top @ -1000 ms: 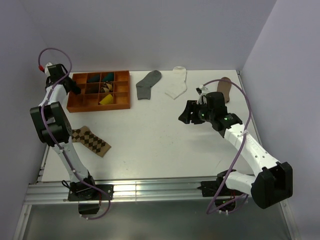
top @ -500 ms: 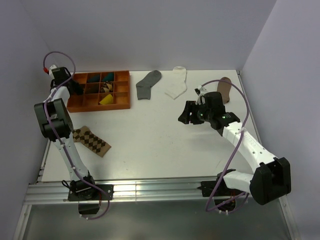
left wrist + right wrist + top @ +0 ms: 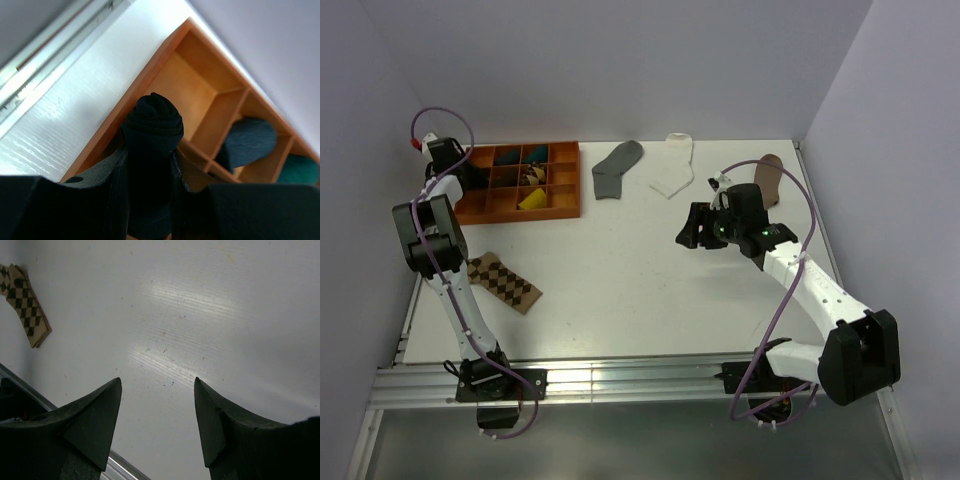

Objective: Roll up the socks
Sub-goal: Place the sock in the storage box.

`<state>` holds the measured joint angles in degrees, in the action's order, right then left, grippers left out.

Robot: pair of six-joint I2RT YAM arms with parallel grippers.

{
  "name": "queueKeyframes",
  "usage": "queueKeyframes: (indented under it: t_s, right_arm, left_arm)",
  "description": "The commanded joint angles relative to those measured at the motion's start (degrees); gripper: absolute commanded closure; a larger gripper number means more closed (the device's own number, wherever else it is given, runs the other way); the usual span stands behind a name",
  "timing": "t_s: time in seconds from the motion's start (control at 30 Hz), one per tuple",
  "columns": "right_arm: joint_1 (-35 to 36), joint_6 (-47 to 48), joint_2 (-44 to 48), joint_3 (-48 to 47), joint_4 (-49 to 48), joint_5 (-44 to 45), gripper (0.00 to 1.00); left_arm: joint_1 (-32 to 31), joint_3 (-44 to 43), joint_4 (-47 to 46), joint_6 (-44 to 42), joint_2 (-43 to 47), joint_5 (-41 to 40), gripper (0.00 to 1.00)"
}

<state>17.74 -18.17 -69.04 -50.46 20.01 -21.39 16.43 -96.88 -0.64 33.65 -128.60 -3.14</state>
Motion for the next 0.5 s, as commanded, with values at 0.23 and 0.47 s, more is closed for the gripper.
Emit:
queueKeyframes:
  t_s: [0.23,0.47]
  right_arm:
    - [-0.4,1.1,-0.3,-1.6,-1.5,0.6,0.33]
    - [-0.4,1.2,-0.8,-1.1,-1.9,0.6,0.33]
  left_arm:
    - [-0.1,0.1,4.4,-1.1,-0.1,1.7,1.0]
    - [-0.1,-3.9,13.5,-2.1,-2.4,1.9,1.0]
